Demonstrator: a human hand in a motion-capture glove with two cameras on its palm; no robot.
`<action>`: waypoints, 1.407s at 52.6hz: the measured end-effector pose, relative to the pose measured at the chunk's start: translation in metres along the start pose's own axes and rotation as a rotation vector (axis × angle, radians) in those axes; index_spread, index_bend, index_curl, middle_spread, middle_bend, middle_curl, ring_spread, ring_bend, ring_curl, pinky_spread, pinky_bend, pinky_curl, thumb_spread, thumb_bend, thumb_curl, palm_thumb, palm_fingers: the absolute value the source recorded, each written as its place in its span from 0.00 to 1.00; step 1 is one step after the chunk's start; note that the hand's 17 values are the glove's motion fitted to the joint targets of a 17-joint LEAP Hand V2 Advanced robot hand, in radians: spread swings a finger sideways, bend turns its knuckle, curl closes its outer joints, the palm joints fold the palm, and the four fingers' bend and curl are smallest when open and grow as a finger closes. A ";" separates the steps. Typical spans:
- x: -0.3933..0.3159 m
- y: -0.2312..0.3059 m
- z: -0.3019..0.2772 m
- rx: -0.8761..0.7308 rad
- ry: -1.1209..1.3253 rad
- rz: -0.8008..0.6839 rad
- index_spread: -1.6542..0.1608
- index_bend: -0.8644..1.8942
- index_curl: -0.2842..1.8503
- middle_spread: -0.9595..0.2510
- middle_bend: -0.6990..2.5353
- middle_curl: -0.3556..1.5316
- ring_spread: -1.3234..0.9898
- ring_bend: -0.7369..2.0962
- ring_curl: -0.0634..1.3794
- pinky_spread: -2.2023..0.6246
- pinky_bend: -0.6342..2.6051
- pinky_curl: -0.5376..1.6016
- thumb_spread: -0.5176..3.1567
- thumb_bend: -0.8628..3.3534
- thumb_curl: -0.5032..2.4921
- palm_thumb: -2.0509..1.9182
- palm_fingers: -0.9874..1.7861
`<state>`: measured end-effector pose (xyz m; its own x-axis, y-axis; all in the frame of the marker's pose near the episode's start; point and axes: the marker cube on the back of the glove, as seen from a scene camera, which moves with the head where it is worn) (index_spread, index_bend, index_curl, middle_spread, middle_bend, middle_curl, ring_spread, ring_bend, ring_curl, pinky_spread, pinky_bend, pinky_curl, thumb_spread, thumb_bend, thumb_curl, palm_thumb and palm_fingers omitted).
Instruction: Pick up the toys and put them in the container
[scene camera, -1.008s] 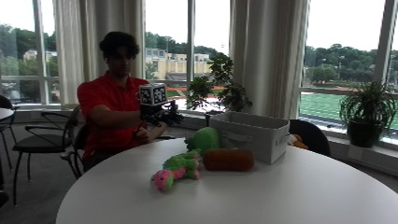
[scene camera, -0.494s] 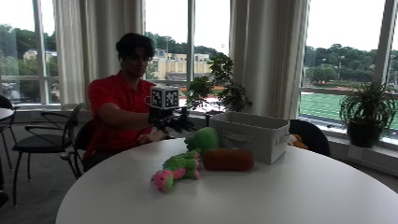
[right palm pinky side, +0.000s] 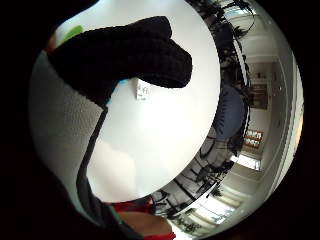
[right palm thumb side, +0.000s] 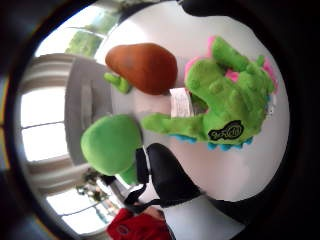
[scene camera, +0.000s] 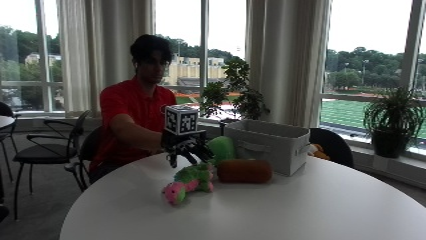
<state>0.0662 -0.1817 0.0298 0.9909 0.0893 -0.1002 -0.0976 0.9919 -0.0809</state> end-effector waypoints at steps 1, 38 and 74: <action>0.000 -0.002 0.001 -0.002 0.002 0.002 0.71 0.36 0.26 0.68 0.27 0.35 0.50 0.34 0.25 0.81 0.48 0.45 0.42 0.19 0.25 0.51 0.34; 0.000 -0.041 0.060 -0.309 0.102 0.120 0.72 0.34 0.24 0.75 0.24 0.31 0.56 0.33 0.27 0.81 0.60 0.47 0.43 0.20 0.26 0.51 0.27; -0.003 -0.031 0.061 -0.365 0.130 0.159 0.69 0.37 0.21 0.75 0.32 0.36 0.56 0.48 0.33 0.80 0.60 0.44 0.46 0.20 0.27 0.52 0.35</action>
<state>0.0721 -0.2073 0.0927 0.9434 0.2032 -0.2621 -0.2975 0.8675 -0.3986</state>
